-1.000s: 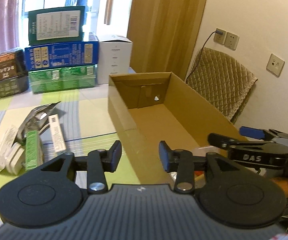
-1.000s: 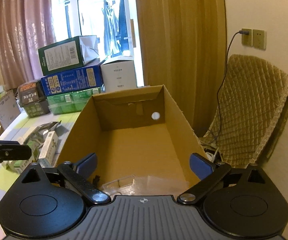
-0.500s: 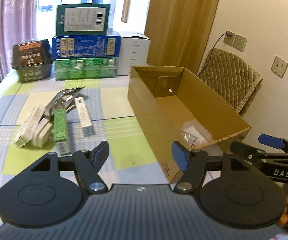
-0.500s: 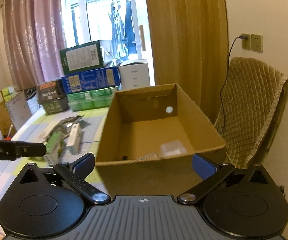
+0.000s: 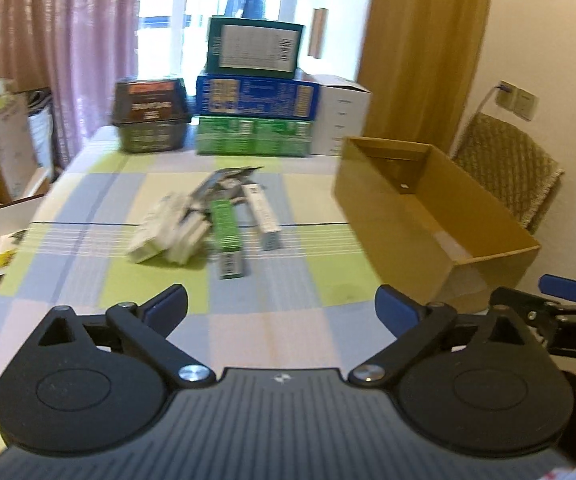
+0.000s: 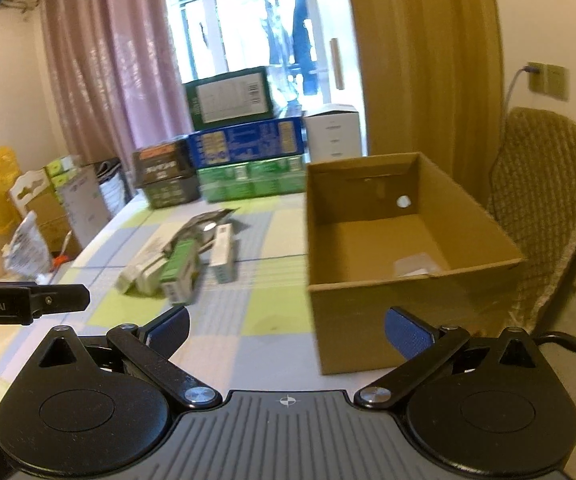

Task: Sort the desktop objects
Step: 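Move both tools back toward the remaining medicine boxes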

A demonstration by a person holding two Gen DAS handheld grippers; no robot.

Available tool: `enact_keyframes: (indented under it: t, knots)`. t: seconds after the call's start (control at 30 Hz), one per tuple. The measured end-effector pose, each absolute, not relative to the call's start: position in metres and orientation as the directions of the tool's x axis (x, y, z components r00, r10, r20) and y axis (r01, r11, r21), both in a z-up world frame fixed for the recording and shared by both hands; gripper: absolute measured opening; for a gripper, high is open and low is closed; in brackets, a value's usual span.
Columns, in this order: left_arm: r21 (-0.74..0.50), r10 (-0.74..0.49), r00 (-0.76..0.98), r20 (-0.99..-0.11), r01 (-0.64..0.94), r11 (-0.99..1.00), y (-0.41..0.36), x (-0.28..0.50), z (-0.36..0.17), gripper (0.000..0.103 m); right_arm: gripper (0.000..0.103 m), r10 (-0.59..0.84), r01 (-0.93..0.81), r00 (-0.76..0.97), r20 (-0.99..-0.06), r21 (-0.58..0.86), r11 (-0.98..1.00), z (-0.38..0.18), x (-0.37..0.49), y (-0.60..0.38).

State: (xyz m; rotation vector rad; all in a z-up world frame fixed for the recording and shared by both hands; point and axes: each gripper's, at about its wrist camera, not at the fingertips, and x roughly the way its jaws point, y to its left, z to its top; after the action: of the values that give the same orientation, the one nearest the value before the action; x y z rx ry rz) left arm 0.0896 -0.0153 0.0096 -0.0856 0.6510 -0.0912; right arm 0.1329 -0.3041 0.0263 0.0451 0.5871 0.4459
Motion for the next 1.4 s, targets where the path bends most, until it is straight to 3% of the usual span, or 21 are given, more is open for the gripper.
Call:
enact_keyframes:
  t: [0.57,1.4]
  knots:
    - [-0.104,0.018,0.794,-0.608,-0.102,0.989,0.063,0.077,0.006,0.101,0.101,0.492,-0.494,0.686,-0.536,0.152,0.856,0.021,0.127,-0.247]
    - [-0.125,-0.049,0.729,-0.682,-0.050,0.991,0.122,0.196,-0.052,0.101,0.101,0.518,-0.562,0.609,-0.601,0.133,0.816,-0.029,0.217,-0.147]
